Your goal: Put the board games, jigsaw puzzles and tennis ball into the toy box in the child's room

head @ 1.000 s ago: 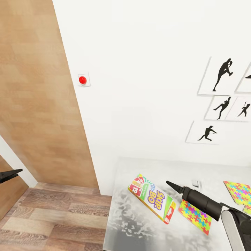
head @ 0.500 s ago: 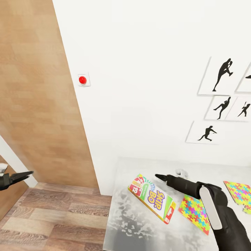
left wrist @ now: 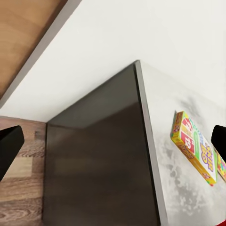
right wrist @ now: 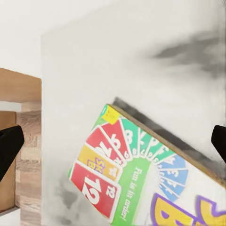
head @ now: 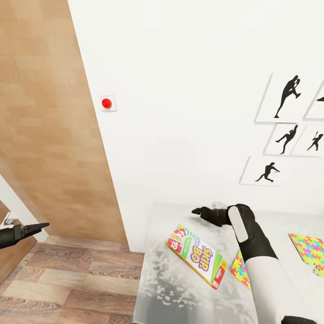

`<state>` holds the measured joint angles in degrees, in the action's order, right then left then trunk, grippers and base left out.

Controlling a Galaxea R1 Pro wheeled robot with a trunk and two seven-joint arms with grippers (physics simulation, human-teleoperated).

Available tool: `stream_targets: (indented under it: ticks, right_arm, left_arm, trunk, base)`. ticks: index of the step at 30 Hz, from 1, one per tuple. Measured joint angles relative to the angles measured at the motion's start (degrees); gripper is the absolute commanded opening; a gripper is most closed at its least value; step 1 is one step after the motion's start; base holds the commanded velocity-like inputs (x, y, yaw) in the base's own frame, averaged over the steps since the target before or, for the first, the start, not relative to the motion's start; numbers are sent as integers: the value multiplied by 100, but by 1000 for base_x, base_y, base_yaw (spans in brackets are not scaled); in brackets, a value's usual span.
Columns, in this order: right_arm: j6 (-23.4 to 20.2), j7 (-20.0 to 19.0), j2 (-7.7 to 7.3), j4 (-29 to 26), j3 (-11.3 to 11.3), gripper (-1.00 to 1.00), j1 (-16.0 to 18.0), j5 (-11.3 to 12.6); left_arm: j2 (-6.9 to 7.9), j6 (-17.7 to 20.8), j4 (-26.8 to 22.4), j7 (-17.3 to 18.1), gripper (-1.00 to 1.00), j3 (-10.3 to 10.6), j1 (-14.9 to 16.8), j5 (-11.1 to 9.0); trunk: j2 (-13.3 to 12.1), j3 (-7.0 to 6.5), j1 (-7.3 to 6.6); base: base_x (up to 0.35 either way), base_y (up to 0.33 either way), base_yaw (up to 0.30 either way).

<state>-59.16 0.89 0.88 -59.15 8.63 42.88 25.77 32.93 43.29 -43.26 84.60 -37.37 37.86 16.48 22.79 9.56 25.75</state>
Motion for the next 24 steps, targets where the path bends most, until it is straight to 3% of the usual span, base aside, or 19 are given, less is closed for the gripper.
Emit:
stream_targets:
  ticks: [5, 9, 15, 24]
  right_arm:
    - [-7, 657, 21, 705, 5, 100, 345, -23]
    - [-34, 959, 10, 1042, 29, 100, 476, 6]
    - [-51, 1101, 7, 1177, 57, 100, 539, 22]
    - [-45, 1168, -2, 1217, 47, 100, 556, 17]
  left_arm:
    - [-2, -7, 0, -19, 100, 6, 1, 3]
    - [-2, -10, 2, -24, 100, 10, 3, 9]
    - [-21, 1, 4, -110, 100, 12, 11, 17]
    - [-135, 37, 5, -559, 100, 23, 67, -30]
  trunk:
    - [0, 0, 0]
    - [0, 0, 0]
    - [0, 0, 0]
    - [0, 1, 0]
  base:
    - [0, 0, 0]
    - [0, 0, 0]
    - [0, 0, 0]
    - [0, 0, 0]
